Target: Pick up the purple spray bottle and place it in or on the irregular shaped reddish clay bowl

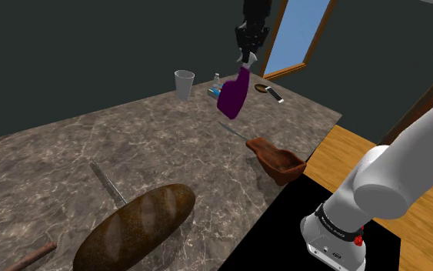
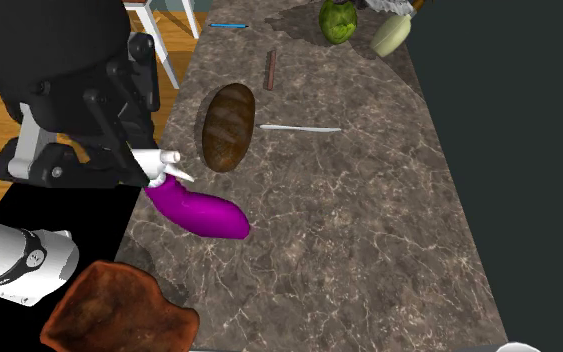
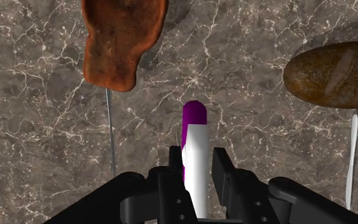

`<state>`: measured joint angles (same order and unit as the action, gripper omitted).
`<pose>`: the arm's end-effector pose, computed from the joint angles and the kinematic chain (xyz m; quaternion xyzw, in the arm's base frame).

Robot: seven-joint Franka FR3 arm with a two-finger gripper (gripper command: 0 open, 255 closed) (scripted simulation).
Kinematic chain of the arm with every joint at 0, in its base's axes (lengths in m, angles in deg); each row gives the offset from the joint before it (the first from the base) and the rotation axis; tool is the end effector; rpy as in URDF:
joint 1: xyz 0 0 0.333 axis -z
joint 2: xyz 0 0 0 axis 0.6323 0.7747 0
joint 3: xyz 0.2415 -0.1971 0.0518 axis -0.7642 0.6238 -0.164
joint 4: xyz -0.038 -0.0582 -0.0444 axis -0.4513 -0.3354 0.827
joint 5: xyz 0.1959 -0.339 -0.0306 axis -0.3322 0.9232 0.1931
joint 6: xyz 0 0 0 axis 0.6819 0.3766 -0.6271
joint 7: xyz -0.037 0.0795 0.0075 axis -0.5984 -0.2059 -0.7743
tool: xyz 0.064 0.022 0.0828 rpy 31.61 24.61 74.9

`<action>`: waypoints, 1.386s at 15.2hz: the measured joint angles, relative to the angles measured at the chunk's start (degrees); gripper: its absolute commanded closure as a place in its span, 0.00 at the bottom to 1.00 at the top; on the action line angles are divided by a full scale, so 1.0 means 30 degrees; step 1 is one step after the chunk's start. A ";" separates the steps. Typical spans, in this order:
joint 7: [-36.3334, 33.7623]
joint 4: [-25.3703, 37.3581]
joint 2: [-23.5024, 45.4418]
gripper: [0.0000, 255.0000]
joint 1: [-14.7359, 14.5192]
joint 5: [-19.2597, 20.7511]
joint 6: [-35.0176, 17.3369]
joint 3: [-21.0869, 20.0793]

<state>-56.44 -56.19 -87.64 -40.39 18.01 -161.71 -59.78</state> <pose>0.4949 0.0357 0.6486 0.9979 -0.0319 -0.0547 0.0111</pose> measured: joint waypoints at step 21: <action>0.5334 -0.6172 -0.9004 1.00 0.1805 0.2136 0.2611 0.3464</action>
<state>-40.44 -74.71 -114.66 -34.97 24.42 -153.87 -49.39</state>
